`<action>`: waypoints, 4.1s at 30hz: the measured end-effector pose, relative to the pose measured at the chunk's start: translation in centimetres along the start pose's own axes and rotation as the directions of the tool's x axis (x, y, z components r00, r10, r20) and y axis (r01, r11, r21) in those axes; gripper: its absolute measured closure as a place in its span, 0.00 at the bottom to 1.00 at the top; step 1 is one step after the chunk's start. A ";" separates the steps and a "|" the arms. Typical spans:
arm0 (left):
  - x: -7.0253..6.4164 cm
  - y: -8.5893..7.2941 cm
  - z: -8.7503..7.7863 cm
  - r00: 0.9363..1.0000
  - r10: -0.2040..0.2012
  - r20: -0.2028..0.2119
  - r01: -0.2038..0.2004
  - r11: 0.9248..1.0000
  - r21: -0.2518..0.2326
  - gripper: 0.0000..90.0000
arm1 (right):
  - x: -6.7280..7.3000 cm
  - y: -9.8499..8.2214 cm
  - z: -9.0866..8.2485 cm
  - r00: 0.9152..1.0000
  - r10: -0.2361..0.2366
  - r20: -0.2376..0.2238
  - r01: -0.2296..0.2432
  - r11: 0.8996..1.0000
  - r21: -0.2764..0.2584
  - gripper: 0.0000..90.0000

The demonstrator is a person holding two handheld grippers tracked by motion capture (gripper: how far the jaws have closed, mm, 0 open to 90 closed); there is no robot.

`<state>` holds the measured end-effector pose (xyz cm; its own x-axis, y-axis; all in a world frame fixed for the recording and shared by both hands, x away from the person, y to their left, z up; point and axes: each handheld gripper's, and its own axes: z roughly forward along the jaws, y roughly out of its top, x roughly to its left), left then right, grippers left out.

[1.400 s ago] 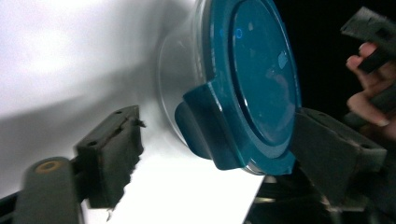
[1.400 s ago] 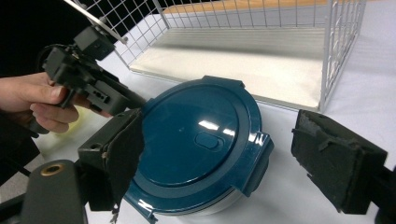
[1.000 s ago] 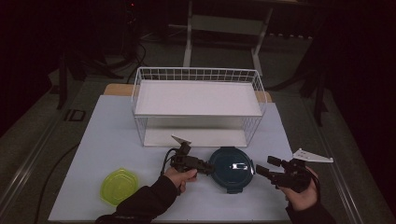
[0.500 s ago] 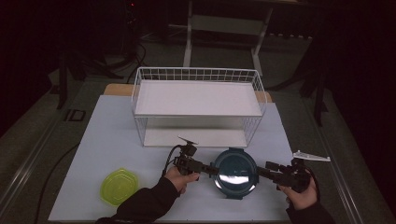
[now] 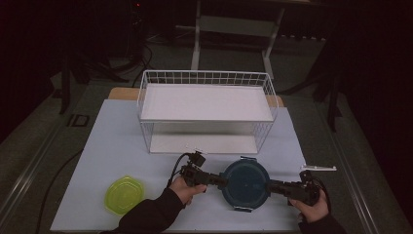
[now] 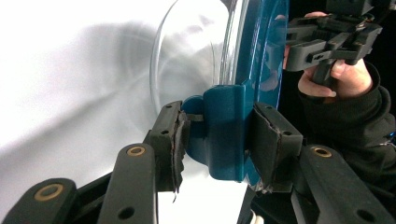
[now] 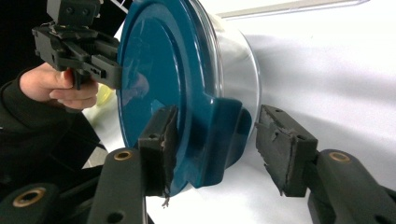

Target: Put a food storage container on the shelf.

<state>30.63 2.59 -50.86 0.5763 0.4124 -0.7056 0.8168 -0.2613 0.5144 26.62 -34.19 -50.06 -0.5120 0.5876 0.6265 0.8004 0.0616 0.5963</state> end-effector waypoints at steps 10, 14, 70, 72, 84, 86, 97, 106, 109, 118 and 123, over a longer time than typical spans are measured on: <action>0.1 -0.4 -0.1 1.000 0.006 0.006 -0.006 1.000 -0.009 0.63 | -0.6 -0.5 0.6 0.994 0.077 -0.071 -0.076 0.997 0.013 0.62; -0.1 -0.6 -0.1 1.000 -0.029 -0.003 0.029 0.999 -0.025 0.63 | -0.6 -0.6 0.7 0.994 0.085 -0.064 -0.086 0.996 -0.013 0.62; -6.1 8.2 -17.4 0.992 0.033 -0.124 -0.073 0.941 -0.331 0.63 | 10.9 17.5 3.3 0.982 -0.104 -0.159 0.086 0.990 -0.115 0.63; -5.4 8.7 -17.9 0.992 0.022 -0.126 -0.064 0.938 -0.341 0.63 | 11.0 18.4 4.0 0.984 -0.095 -0.154 0.078 0.990 -0.113 0.63; -2.8 10.2 -18.8 0.996 -0.037 -0.081 0.004 0.927 -0.375 0.62 | 11.3 21.0 5.7 0.991 -0.069 -0.119 0.055 0.991 -0.121 0.63; -2.6 10.4 -18.9 0.996 -0.046 -0.071 0.016 0.926 -0.377 0.62 | 11.3 21.4 5.7 0.991 -0.056 -0.119 0.042 0.992 -0.116 0.63; -1.3 11.5 -19.0 0.994 -0.108 -0.015 0.093 0.916 -0.389 0.59 | 10.8 22.2 6.4 0.995 -0.022 -0.097 0.008 0.989 -0.145 0.59; -0.3 12.3 -18.9 0.986 -0.164 -0.010 0.145 0.898 -0.415 0.55 | 10.6 22.9 7.0 0.998 -0.044 -0.054 0.035 0.986 -0.161 0.61; -0.3 12.4 -19.0 0.988 -0.150 -0.022 0.128 0.900 -0.416 0.55 | 10.6 23.0 7.2 0.998 -0.044 -0.047 0.036 0.987 -0.156 0.60; -1.7 12.3 -19.5 0.984 -0.046 -0.172 -0.039 0.885 -0.465 0.45 | 11.0 23.0 6.8 0.995 -0.094 -0.027 0.088 0.983 -0.159 0.58; -3.0 11.7 -20.3 0.981 0.041 -0.189 -0.127 0.873 -0.471 0.37 | 11.9 22.7 5.6 0.988 -0.154 -0.001 0.151 0.971 -0.187 0.60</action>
<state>37.92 16.05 -32.83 0.5935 0.5585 -0.5794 0.6266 0.1311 0.7682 40.41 -21.29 -31.91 -0.6294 0.5705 0.5276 0.6411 -0.0024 0.7674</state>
